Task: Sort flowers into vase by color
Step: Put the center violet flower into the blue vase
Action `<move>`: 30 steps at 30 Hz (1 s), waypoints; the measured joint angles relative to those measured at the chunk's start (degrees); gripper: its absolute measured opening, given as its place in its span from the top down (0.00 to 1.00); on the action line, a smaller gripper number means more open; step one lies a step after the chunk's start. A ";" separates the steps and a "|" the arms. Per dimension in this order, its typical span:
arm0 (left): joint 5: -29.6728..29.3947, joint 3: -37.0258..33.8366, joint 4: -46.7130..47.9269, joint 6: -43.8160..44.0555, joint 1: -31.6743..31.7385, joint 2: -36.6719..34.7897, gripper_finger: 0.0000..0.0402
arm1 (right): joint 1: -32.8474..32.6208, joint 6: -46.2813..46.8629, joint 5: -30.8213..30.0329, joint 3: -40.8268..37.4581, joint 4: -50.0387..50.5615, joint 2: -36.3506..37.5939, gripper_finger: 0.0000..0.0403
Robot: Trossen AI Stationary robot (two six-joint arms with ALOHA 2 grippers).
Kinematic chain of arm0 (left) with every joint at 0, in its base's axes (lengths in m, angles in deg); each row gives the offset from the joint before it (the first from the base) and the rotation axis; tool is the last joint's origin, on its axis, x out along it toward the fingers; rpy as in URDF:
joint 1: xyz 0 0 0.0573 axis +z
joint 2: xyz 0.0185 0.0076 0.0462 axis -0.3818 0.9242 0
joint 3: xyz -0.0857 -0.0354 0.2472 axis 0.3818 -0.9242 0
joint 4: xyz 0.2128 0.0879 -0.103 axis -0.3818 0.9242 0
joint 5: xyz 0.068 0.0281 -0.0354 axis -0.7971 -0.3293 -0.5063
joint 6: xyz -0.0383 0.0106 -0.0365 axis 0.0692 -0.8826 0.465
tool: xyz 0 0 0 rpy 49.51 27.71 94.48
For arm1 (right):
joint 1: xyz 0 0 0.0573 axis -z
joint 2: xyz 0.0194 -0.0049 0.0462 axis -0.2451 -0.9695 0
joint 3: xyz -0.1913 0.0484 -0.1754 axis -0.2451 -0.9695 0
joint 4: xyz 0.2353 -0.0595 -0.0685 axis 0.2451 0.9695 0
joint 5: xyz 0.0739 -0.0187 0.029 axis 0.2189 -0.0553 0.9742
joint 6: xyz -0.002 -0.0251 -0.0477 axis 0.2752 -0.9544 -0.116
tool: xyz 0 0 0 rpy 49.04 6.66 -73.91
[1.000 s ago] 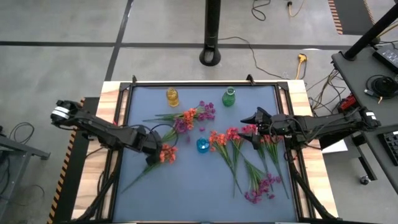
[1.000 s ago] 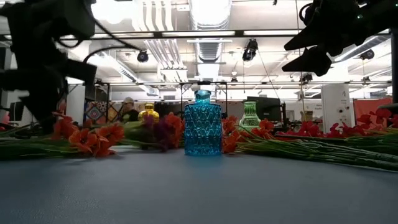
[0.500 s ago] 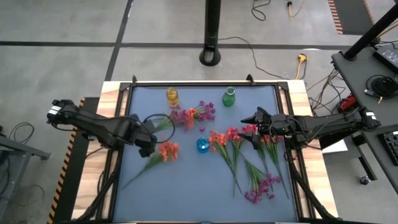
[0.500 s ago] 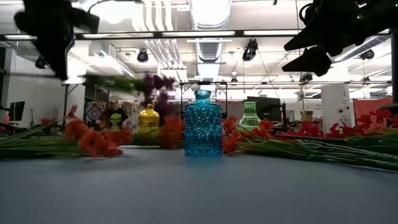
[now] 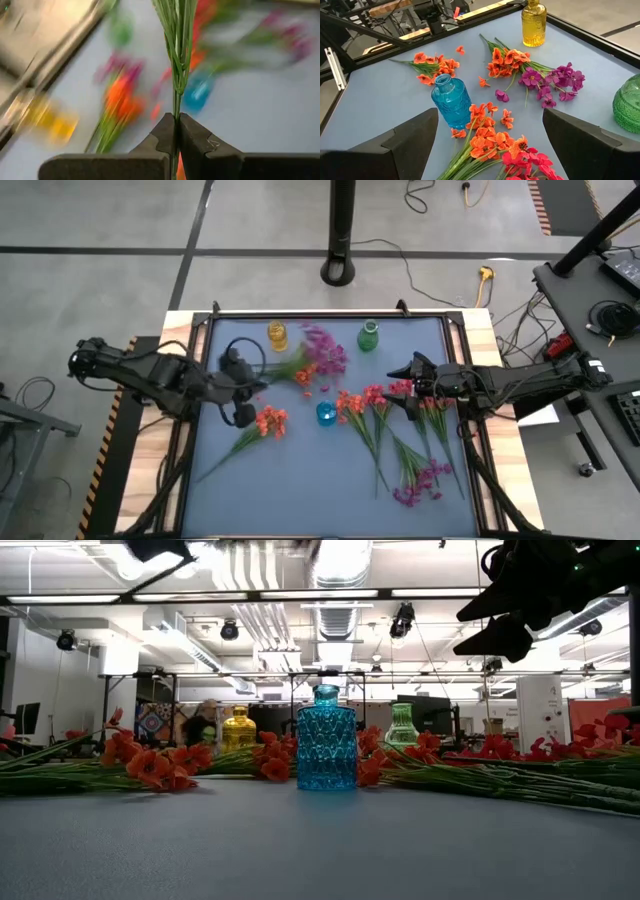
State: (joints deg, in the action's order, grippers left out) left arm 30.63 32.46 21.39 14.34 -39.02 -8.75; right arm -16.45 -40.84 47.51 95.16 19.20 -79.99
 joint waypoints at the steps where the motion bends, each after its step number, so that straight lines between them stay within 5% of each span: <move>1: 1.03 -1.62 -6.78 -3.87 0.01 -0.23 1.00 | 0.00 -0.02 0.01 0.00 0.00 0.00 0.13; 9: 3.84 -20.98 -63.67 -26.04 0.96 2.21 1.00 | 0.00 -1.22 -0.01 0.00 -0.12 0.00 0.13; 16: 3.75 -33.76 -106.59 -25.94 2.82 12.52 1.00 | 0.00 -4.60 0.01 0.24 -2.13 0.68 0.13; 20: 2.78 -34.49 -119.05 -21.46 2.82 20.56 1.00 | 0.00 -7.01 -0.02 1.64 -2.19 1.16 0.13; 25: -3.74 -31.71 -122.81 -20.70 2.84 29.75 1.00 | -0.04 -7.10 0.01 3.85 -2.66 1.11 0.13; 30: -4.09 -32.30 -125.39 -19.58 3.05 33.63 1.00 | -1.21 -5.98 0.07 5.23 -2.89 1.11 0.13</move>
State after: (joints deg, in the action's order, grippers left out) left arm 26.54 0.16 -104.00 -5.24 -35.97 24.88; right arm -17.66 -46.82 47.58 100.38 16.31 -78.88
